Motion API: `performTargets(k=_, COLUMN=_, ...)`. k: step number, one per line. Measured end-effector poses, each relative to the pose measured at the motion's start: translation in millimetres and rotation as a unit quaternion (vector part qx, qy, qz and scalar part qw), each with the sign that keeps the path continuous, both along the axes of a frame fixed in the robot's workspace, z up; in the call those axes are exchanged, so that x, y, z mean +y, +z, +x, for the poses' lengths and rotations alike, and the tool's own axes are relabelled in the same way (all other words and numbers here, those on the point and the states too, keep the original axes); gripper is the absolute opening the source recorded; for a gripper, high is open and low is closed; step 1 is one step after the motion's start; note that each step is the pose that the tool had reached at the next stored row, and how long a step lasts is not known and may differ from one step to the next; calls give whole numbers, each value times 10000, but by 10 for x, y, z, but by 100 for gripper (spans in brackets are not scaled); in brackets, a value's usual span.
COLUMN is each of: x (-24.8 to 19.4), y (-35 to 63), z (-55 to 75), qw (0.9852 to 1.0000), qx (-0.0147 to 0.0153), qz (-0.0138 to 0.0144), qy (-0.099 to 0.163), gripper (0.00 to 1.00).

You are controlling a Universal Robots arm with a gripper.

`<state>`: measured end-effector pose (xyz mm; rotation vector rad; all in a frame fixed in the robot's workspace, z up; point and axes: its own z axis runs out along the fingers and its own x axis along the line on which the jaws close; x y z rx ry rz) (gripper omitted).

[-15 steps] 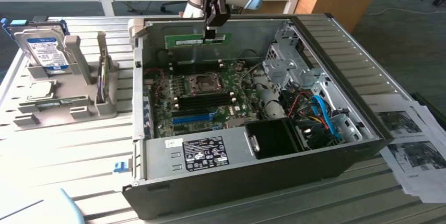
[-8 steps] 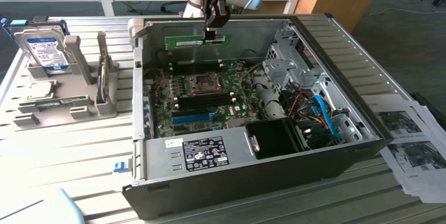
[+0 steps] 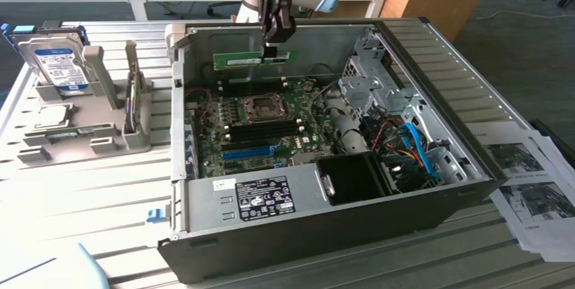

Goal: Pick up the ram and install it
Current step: 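Insert the ram into the slot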

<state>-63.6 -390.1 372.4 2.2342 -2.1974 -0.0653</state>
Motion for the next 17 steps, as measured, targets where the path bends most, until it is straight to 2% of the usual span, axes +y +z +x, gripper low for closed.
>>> performTargets(k=17, x=0, y=-244, z=0, qw=10000, qx=-2, qz=0, qy=0, gripper=11)
